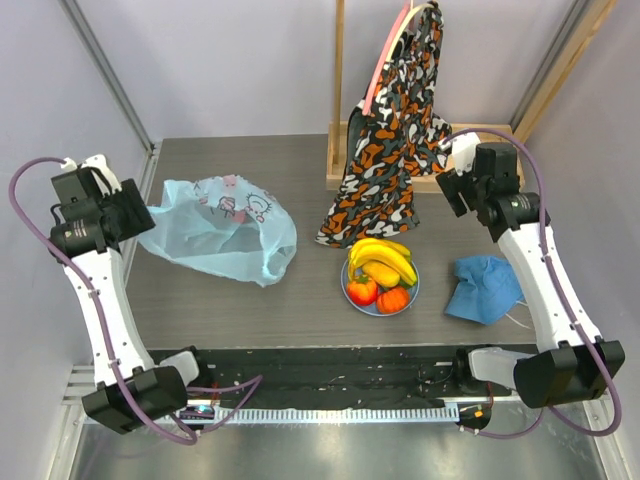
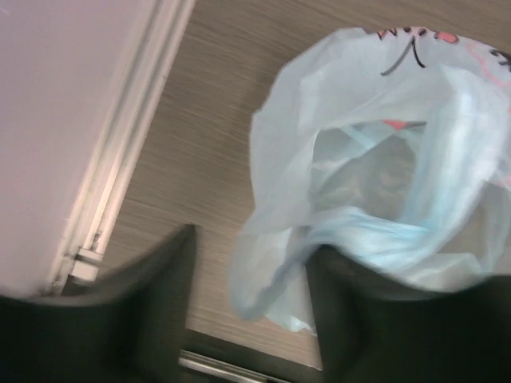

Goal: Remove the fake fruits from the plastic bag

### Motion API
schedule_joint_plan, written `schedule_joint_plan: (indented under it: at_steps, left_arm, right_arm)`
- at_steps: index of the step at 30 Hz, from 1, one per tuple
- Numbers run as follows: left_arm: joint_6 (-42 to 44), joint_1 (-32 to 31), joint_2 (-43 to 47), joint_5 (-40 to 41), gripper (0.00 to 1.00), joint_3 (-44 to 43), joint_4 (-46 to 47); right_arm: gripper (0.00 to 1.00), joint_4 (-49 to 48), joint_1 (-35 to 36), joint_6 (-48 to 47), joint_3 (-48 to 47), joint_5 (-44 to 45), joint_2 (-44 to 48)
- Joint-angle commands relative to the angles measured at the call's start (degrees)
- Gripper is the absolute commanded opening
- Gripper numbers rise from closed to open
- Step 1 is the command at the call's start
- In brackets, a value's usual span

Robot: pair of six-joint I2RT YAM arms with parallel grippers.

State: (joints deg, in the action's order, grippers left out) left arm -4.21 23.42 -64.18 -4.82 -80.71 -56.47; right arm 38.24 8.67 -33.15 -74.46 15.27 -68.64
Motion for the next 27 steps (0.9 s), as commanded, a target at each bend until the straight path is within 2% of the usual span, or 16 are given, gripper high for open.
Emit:
schedule_joint_plan:
  at_steps: [1, 3, 7, 8, 10, 14, 22, 27]
  left_arm:
    - [-4.05, 0.13, 4.32, -9.04, 0.81, -1.03, 0.74]
    - [-5.19, 0.13, 7.05, -9.77, 1.0, -1.21, 2.84]
    - [-5.63, 0.13, 10.21, -11.43, 1.0, -3.57, 5.31]
    - [-5.64, 0.13, 11.09, -13.88, 1.0, -3.84, 5.92]
    - [-6.07, 0.14, 11.36, -16.61, 1.0, -4.72, 7.42]
    - [-7.92, -0.3, 10.13, -24.08, 1.0, -3.85, 8.13]
    - [-14.59, -1.71, 11.53, -25.15, 1.0, 5.82, 10.06]
    - [-14.08, -2.24, 15.13, -25.42, 1.0, 9.87, 10.68]
  right_arm:
    - [0.87, -0.1, -1.11, 11.25, 0.36, -9.51, -0.27]
    - [0.88, 0.35, -1.02, 14.06, 0.98, -11.83, 0.87]
    - [0.89, -1.14, -1.11, 21.88, 1.42, -14.21, 0.7]
    - [0.89, -1.84, -1.11, 25.81, 1.68, -13.34, 0.79]
    - [0.94, -2.55, -1.11, 27.51, 1.6, -11.93, 0.09]
    - [0.94, -2.82, -1.11, 27.96, 0.63, -7.81, -1.49]
    - [0.94, -1.94, -1.02, 26.9, 1.85, -11.04, -2.11]
    - [0.94, -2.2, -1.11, 27.52, 2.47, -13.16, -2.2]
